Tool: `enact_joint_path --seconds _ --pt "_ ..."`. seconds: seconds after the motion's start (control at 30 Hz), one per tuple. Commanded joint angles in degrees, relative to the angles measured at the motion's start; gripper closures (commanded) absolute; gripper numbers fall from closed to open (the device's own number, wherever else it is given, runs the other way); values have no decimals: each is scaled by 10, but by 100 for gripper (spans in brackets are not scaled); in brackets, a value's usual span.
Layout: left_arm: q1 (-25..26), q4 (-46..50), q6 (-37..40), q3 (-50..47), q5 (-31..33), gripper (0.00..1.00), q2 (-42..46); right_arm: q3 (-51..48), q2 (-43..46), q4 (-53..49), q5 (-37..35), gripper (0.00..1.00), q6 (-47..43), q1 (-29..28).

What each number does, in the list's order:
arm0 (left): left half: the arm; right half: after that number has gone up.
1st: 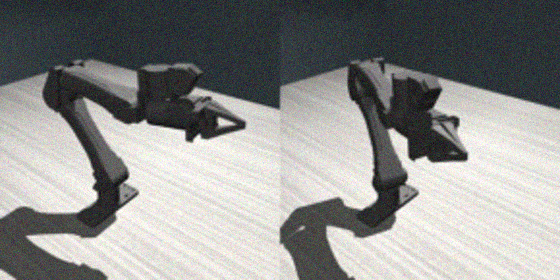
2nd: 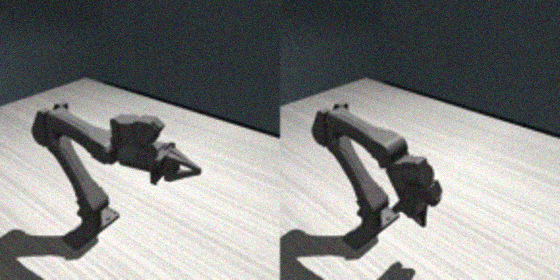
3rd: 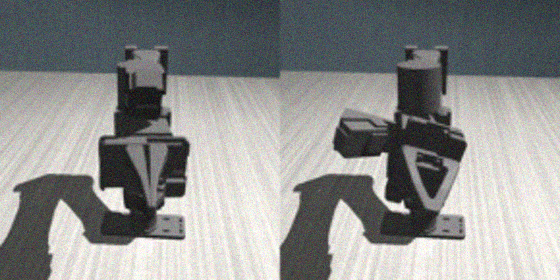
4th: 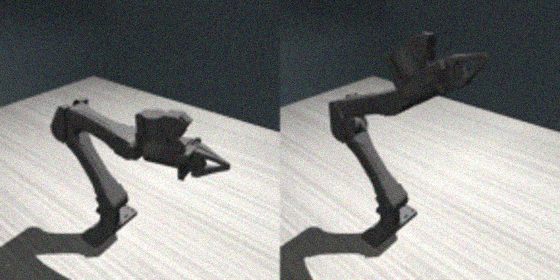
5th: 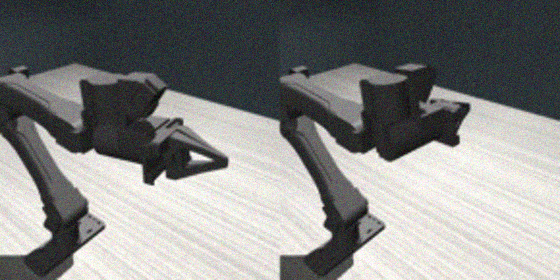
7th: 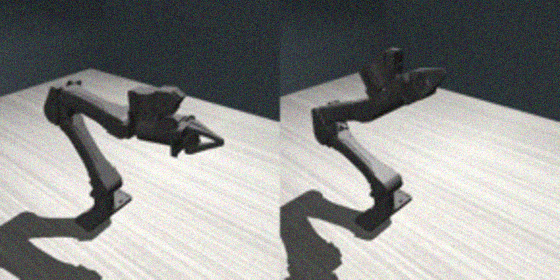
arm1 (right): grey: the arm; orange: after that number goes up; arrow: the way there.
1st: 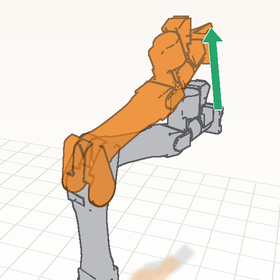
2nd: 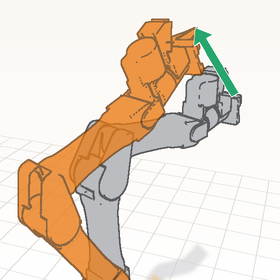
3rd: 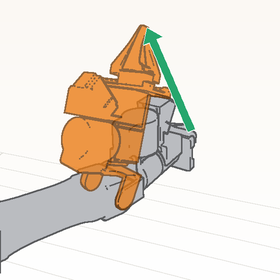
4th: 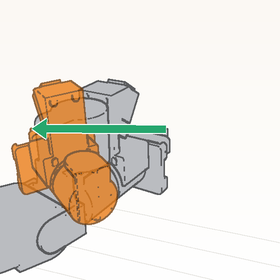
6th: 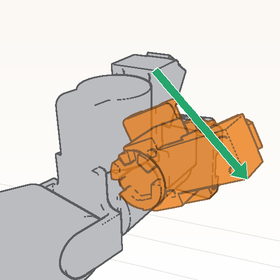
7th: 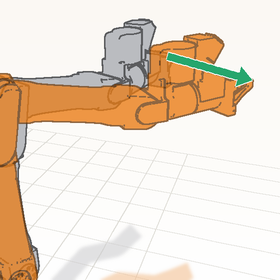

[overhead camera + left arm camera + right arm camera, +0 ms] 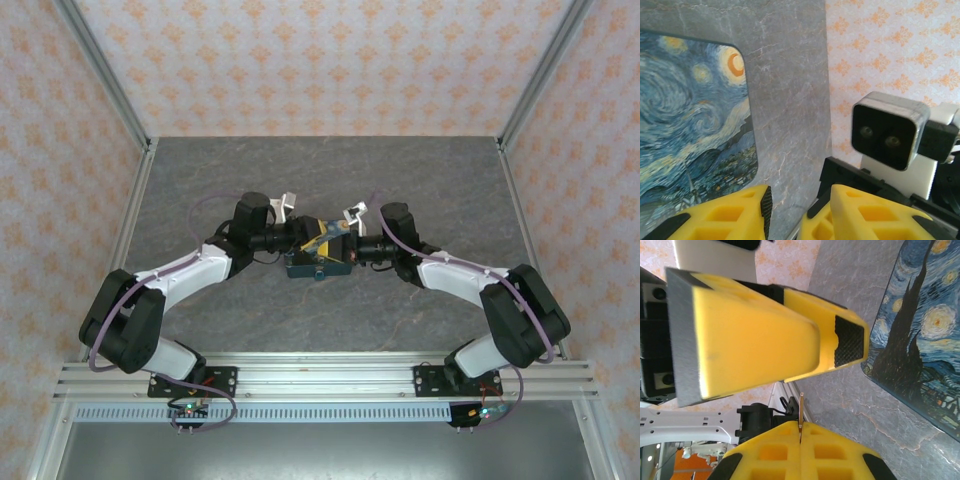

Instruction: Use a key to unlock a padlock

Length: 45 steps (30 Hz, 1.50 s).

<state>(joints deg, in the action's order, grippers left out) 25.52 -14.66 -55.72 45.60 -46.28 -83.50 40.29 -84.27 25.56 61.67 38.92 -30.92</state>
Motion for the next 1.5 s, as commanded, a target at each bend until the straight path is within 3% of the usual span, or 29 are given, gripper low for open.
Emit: enact_joint_path --seconds 0.0,0.33,0.77,1.1,1.2,1.37,1.47 --pt "3 -19 -7 -13 -6 63 19 5 15 26 -8 100 -2 7" --pt "9 -36 -19 -18 0 65 21 5 11 28 -16 100 -1 8" --pt "19 -41 -23 -14 1 77 16 1 5 38 -24 100 2 9" --pt "25 -44 -24 -7 3 100 12 -3 2 45 -28 100 5 8" --pt "28 -39 -24 -6 11 100 12 -4 5 45 -32 100 7 10" --pt "27 -23 -36 -14 74 100 32 -48 64 49 -53 52 28 32" --pt "27 -28 -46 -14 98 100 39 -84 131 30 -83 42 37 42"
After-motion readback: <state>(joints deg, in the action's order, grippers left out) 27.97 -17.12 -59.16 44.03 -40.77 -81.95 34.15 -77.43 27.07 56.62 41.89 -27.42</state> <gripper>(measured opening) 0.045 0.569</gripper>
